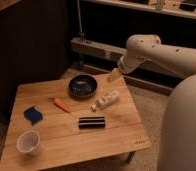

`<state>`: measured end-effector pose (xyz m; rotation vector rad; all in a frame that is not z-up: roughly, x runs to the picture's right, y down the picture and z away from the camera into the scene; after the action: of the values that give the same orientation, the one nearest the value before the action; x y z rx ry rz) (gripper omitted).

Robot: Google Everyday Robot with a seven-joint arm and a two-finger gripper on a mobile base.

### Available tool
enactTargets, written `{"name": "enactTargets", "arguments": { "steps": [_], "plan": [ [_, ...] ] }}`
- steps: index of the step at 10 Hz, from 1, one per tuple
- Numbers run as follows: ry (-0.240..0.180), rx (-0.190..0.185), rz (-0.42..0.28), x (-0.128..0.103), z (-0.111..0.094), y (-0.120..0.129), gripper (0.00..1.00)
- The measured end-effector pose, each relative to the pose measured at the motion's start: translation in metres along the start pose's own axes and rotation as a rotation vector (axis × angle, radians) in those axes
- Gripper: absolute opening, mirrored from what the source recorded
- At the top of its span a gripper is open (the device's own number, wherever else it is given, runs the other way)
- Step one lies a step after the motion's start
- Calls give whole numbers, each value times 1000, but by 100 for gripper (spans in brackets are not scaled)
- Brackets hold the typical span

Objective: Place the bottle in the ceramic bowl

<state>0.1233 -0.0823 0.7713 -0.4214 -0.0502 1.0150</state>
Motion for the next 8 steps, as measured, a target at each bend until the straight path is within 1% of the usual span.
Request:
{"name": "enactTargets", "arguments": {
  "steps": [8],
  "plan": [
    [2,-1,2,1,1,0,80]
  ]
}}
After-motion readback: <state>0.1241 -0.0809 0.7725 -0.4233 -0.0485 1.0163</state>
